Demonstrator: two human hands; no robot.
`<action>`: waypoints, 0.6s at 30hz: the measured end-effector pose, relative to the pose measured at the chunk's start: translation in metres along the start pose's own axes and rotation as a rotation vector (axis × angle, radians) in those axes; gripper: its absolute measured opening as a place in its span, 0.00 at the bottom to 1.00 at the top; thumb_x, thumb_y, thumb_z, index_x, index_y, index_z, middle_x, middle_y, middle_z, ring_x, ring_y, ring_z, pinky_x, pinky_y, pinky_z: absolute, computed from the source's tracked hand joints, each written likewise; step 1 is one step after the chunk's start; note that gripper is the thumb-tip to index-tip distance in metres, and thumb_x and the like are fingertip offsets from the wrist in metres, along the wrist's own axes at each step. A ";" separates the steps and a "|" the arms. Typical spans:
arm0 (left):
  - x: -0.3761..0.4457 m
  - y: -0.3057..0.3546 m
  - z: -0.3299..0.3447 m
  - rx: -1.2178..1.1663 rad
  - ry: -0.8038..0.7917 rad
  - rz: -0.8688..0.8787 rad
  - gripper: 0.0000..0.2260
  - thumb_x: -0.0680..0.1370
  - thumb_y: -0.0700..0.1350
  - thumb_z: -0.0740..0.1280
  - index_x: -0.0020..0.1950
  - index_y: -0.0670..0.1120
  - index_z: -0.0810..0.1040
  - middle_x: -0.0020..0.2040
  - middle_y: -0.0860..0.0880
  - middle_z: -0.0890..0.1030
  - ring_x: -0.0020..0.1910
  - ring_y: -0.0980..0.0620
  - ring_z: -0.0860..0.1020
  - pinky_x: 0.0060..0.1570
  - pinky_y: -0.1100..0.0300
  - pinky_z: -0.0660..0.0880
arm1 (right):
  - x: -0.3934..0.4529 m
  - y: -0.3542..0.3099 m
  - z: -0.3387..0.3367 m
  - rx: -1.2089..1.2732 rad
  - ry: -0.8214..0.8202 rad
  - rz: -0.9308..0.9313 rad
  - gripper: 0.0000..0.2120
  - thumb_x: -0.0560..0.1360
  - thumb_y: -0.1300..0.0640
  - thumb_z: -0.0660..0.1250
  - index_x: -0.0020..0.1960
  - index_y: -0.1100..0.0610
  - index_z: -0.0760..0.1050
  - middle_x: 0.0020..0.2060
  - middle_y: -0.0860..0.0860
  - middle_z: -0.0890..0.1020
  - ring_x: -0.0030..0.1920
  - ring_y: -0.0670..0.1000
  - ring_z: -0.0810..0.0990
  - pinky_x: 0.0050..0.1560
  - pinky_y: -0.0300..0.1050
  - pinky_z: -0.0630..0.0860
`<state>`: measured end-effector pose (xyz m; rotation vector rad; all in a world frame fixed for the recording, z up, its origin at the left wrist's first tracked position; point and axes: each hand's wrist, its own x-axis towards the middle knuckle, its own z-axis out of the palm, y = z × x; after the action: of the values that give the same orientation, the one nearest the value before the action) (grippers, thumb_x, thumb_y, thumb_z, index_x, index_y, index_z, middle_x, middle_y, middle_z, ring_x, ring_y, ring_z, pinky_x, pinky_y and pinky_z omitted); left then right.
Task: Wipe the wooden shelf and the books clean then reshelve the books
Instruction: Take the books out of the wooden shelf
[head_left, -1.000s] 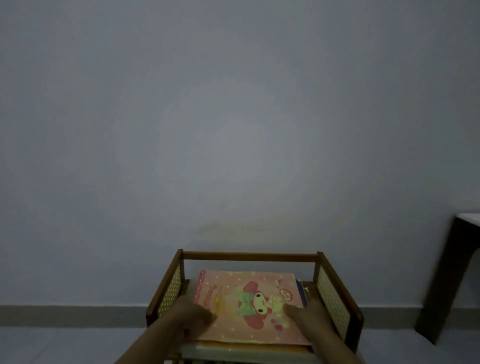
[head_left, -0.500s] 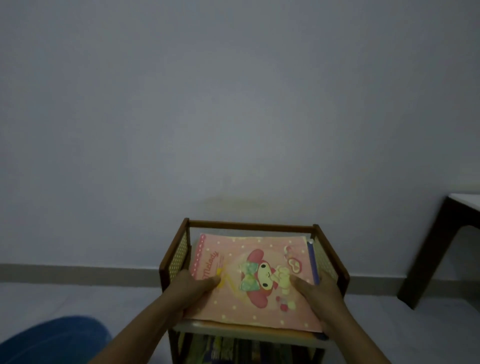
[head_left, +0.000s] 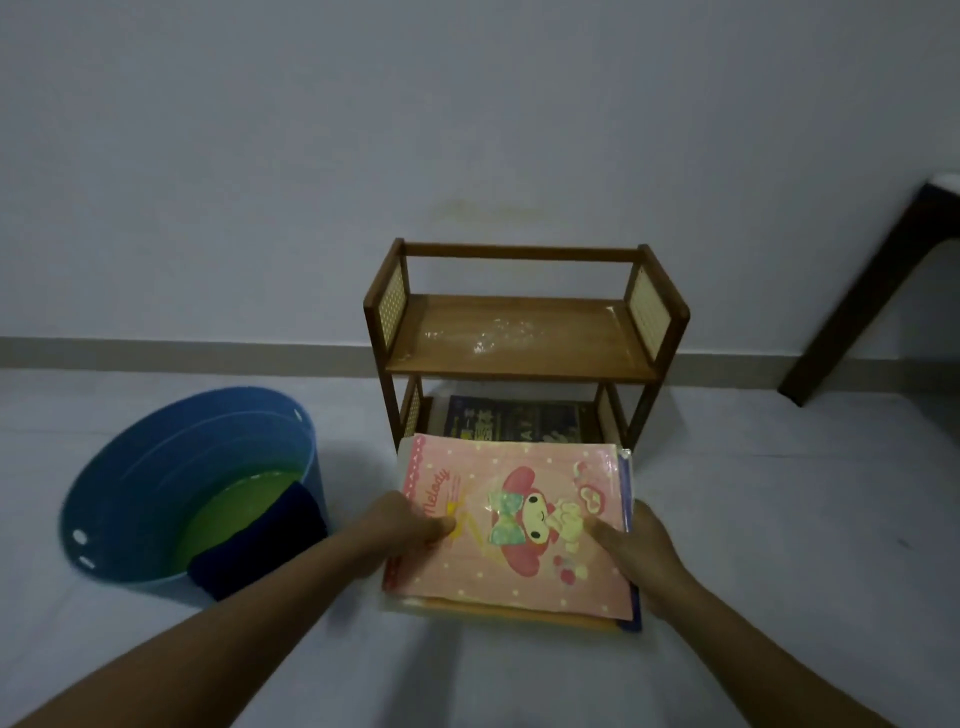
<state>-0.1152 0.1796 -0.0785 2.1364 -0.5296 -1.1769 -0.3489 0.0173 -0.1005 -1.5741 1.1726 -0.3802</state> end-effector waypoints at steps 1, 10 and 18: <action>0.006 -0.006 0.005 -0.005 0.006 -0.016 0.14 0.73 0.50 0.72 0.53 0.42 0.77 0.47 0.46 0.83 0.45 0.50 0.82 0.38 0.61 0.77 | 0.010 0.014 0.005 -0.039 0.007 0.034 0.16 0.73 0.51 0.70 0.59 0.53 0.74 0.51 0.54 0.82 0.48 0.55 0.82 0.49 0.55 0.81; 0.071 -0.070 0.044 0.035 0.042 -0.171 0.12 0.73 0.49 0.74 0.41 0.46 0.73 0.41 0.48 0.79 0.42 0.50 0.78 0.41 0.60 0.76 | 0.066 0.085 0.050 -0.404 -0.009 0.241 0.29 0.73 0.47 0.70 0.66 0.63 0.67 0.60 0.62 0.75 0.58 0.62 0.77 0.57 0.55 0.76; 0.100 -0.104 0.054 0.088 -0.007 -0.180 0.19 0.70 0.52 0.75 0.54 0.42 0.79 0.49 0.46 0.83 0.48 0.48 0.81 0.44 0.59 0.79 | 0.076 0.121 0.059 -0.439 -0.069 0.271 0.26 0.73 0.50 0.71 0.63 0.63 0.70 0.58 0.61 0.77 0.56 0.59 0.78 0.55 0.48 0.77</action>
<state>-0.1048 0.1756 -0.2323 2.2944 -0.4050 -1.2803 -0.3277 -0.0038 -0.2522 -1.7485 1.4608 0.1190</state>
